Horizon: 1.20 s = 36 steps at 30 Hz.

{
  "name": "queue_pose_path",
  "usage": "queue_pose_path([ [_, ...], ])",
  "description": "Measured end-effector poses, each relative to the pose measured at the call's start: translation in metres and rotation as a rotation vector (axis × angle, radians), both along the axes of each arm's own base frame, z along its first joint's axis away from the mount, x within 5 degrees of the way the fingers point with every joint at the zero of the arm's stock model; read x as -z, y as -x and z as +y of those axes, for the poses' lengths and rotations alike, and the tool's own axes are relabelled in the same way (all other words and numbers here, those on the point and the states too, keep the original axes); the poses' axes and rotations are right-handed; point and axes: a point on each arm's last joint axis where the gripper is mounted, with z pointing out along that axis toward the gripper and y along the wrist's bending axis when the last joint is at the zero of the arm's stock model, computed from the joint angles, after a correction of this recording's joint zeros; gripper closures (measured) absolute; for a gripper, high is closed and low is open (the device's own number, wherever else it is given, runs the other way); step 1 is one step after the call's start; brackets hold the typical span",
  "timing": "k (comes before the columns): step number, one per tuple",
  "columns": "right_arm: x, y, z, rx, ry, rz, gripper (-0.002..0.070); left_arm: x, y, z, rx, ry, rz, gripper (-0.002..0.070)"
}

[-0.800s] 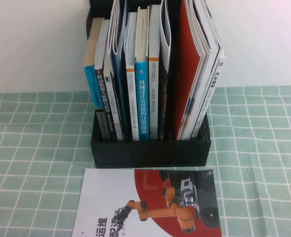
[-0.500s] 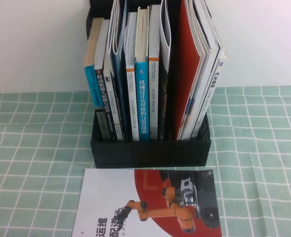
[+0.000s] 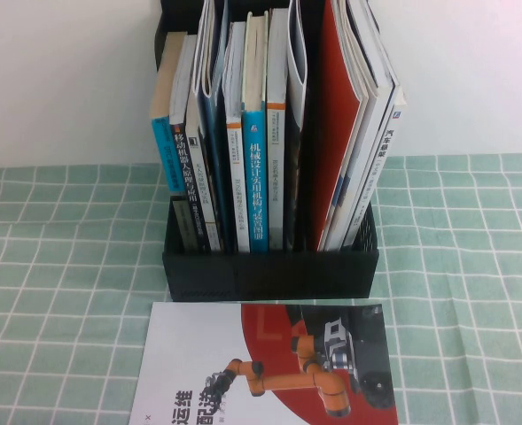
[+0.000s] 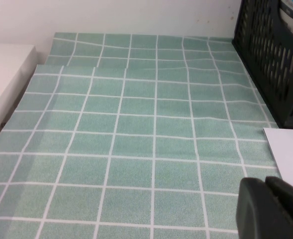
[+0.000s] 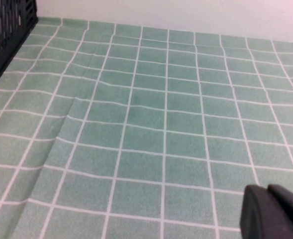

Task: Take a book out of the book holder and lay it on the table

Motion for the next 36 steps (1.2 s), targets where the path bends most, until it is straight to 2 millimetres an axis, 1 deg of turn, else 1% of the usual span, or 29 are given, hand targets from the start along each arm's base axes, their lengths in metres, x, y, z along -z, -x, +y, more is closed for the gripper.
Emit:
queue_pose_path([
  [16, 0.0, 0.0, 0.0, -0.002, 0.013, 0.002, 0.0678, 0.0, 0.0, 0.0, -0.001, 0.002, 0.0, 0.0678],
  [20, -0.003, -0.001, 0.0, -0.006, 0.019, -0.03, 0.0678, -0.003, -0.001, 0.0, -0.002, 0.002, -0.036, 0.0678],
  [22, -0.008, -0.002, 0.001, -0.013, 0.02, -0.089, 0.0678, -0.008, -0.002, 0.0, -0.004, 0.005, -0.095, 0.0678],
  [25, -0.021, -0.005, 0.002, -0.031, 0.029, -0.238, 0.0678, -0.02, -0.004, 0.001, -0.01, 0.016, -0.229, 0.0678],
  [31, -0.052, -0.003, 0.007, -0.081, 0.068, -0.583, 0.0678, -0.046, -0.002, 0.003, -0.037, 0.153, -0.511, 0.0678],
  [34, -0.064, 0.001, 0.009, -0.099, 0.071, -0.714, 0.0678, -0.052, -0.001, 0.004, -0.042, 0.175, -0.572, 0.0678],
  [36, -0.069, 0.003, 0.01, -0.109, 0.073, -0.779, 0.0678, -0.052, 0.0, 0.004, -0.043, 0.181, -0.583, 0.0678],
])
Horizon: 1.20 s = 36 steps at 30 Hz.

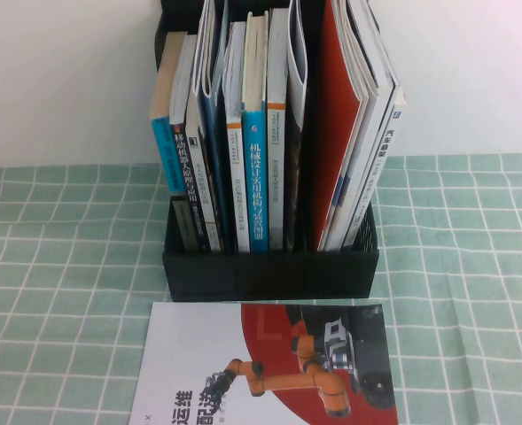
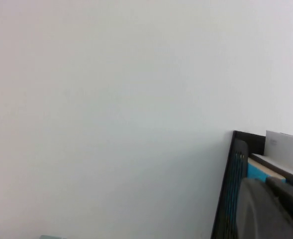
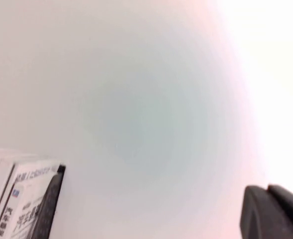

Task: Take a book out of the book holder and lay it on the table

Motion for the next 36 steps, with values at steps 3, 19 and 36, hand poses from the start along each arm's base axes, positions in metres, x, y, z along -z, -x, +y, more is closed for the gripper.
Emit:
queue_pose_path([
  [3, -0.005, 0.002, 0.0, 0.013, 0.03, -0.059, 0.0678, -0.003, 0.001, 0.001, -0.002, 0.027, -0.032, 0.0678],
  [19, -0.017, 0.003, -0.009, 0.127, 0.037, 0.035, 0.0678, -0.016, 0.004, 0.003, 0.011, 0.124, -0.068, 0.0678],
  [36, -0.055, -0.036, -0.003, 0.065, 0.179, 0.477, 0.0678, -0.089, -0.04, -0.006, 0.037, -0.071, 0.372, 0.0678],
])
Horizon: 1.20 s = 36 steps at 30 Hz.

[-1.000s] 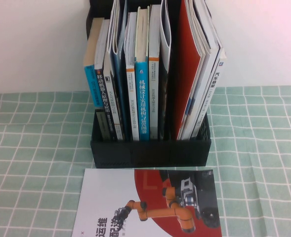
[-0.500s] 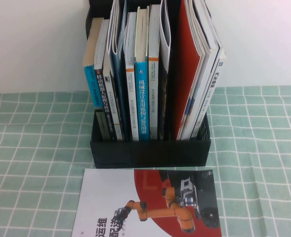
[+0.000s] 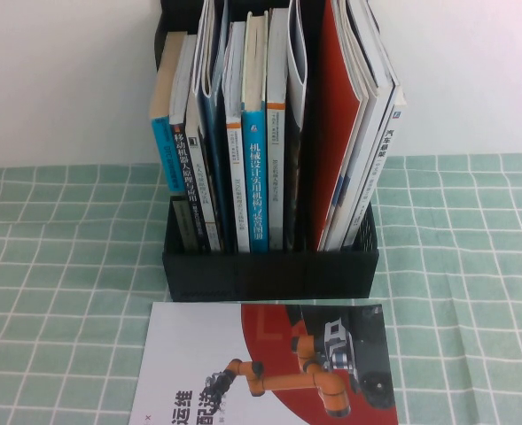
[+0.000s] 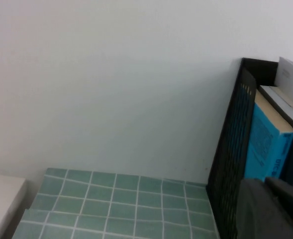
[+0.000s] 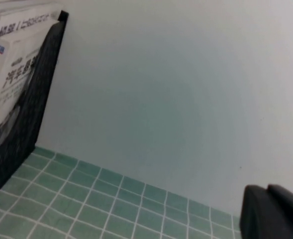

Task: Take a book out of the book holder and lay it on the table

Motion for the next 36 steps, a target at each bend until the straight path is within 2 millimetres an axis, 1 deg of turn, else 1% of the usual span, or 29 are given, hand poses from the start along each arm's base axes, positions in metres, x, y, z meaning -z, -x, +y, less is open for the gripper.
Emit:
queue_pose_path([
  [4, -0.005, -0.026, -0.002, 0.019, 0.0, 0.028, 0.0678, -0.007, -0.029, -0.002, 0.006, 0.004, 0.001, 0.0678],
  [6, -0.005, -0.039, -0.003, 0.033, -0.011, 0.006, 0.0678, -0.008, -0.045, -0.008, 0.042, -0.001, 0.002, 0.0678],
  [8, -0.004, -0.05, 0.0, 0.019, -0.017, -0.009, 0.0678, -0.012, -0.056, -0.017, 0.095, -0.009, -0.01, 0.0678],
  [10, -0.004, -0.059, 0.006, -0.022, -0.027, -0.029, 0.0678, -0.014, -0.068, -0.035, 0.188, -0.026, -0.006, 0.0678],
  [13, -0.003, -0.072, 0.019, -0.122, -0.042, -0.078, 0.0678, -0.019, -0.082, -0.069, 0.347, -0.041, -0.002, 0.0678],
  [16, -0.002, -0.084, 0.033, -0.245, -0.066, -0.128, 0.0678, -0.016, -0.095, -0.107, 0.486, -0.058, 0.028, 0.0678],
  [18, 0.002, -0.09, 0.039, -0.302, -0.083, -0.129, 0.0678, -0.014, -0.103, -0.136, 0.571, -0.077, 0.049, 0.0678],
  [21, 0.01, -0.099, 0.045, -0.35, -0.093, -0.092, 0.0678, -0.011, -0.114, -0.175, 0.667, -0.109, 0.074, 0.0678],
  [24, 0.018, -0.107, 0.049, -0.372, -0.09, -0.056, 0.0678, -0.018, -0.126, -0.211, 0.728, -0.112, 0.095, 0.0678],
  [25, 0.021, -0.109, 0.049, -0.378, -0.092, -0.046, 0.0678, -0.016, -0.131, -0.222, 0.742, -0.119, 0.119, 0.0678],
  [26, 0.023, -0.111, 0.05, -0.383, -0.099, -0.04, 0.0678, -0.02, -0.135, -0.231, 0.754, -0.124, 0.133, 0.0678],
  [27, 0.025, -0.114, 0.051, -0.389, -0.107, -0.036, 0.0678, -0.02, -0.14, -0.242, 0.766, -0.135, 0.16, 0.0678],
  [30, 0.031, -0.12, 0.054, -0.41, -0.129, -0.033, 0.0677, -0.028, -0.154, -0.264, 0.781, -0.145, 0.198, 0.0678],
  [32, 0.034, -0.123, 0.056, -0.433, -0.142, -0.04, 0.0671, -0.036, -0.162, -0.276, 0.786, -0.14, 0.194, 0.0678],
  [35, 0.039, -0.127, 0.06, -0.464, -0.157, -0.041, 0.0647, -0.045, -0.173, -0.29, 0.788, -0.129, 0.195, 0.0678],
  [36, 0.041, -0.129, 0.061, -0.473, -0.16, -0.036, 0.0634, -0.046, -0.178, -0.296, 0.786, -0.119, 0.205, 0.0678],
])
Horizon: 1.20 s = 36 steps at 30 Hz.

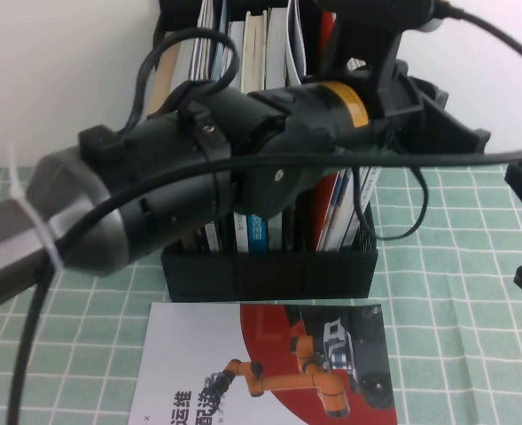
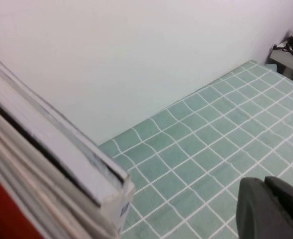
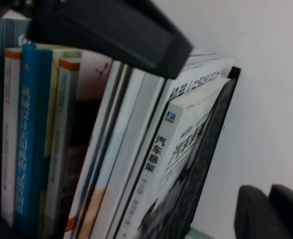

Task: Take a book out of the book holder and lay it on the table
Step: Hold the bookshelf

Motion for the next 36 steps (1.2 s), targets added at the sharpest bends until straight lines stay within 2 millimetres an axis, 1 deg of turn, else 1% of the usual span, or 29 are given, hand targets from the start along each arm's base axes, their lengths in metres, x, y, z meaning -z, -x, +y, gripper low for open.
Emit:
queue_pose_path([
  [3, 0.007, -0.004, 0.003, -0.027, 0.012, 0.016, 0.0575, -0.001, -0.012, -0.013, -0.012, 0.018, 0.038, 0.0678],
  [5, 0.013, -0.007, 0.005, -0.042, 0.012, 0.032, 0.0515, 0.002, -0.02, -0.021, -0.014, -0.003, 0.039, 0.0678],
  [9, 0.022, -0.012, 0.008, -0.069, 0.0, 0.045, 0.0414, 0.011, -0.034, -0.032, -0.028, -0.111, 0.042, 0.0678],
  [11, 0.025, -0.014, 0.009, -0.08, -0.015, 0.048, 0.0391, 0.015, -0.039, -0.031, -0.063, -0.18, 0.054, 0.0678],
  [14, 0.031, -0.017, 0.01, -0.09, -0.029, 0.06, 0.0378, 0.014, -0.045, -0.024, -0.16, -0.224, 0.045, 0.0678],
  [18, 0.037, -0.02, 0.011, -0.096, -0.038, 0.076, 0.0374, 0.003, -0.049, -0.012, -0.293, -0.192, 0.016, 0.0678],
  [23, 0.042, -0.025, 0.013, -0.11, -0.055, 0.082, 0.0366, 0.0, -0.049, -0.004, -0.367, -0.214, 0.031, 0.0678],
  [27, 0.037, -0.033, 0.016, -0.134, -0.079, 0.066, 0.035, 0.0, -0.049, -0.003, -0.377, -0.218, 0.039, 0.0678],
  [33, 0.021, -0.05, 0.025, -0.219, -0.128, 0.049, 0.0342, 0.001, -0.049, -0.002, -0.383, -0.219, 0.045, 0.0678],
  [36, 0.014, -0.061, 0.036, -0.247, -0.133, 0.04, 0.0342, 0.001, -0.049, -0.002, -0.385, -0.215, 0.048, 0.0678],
])
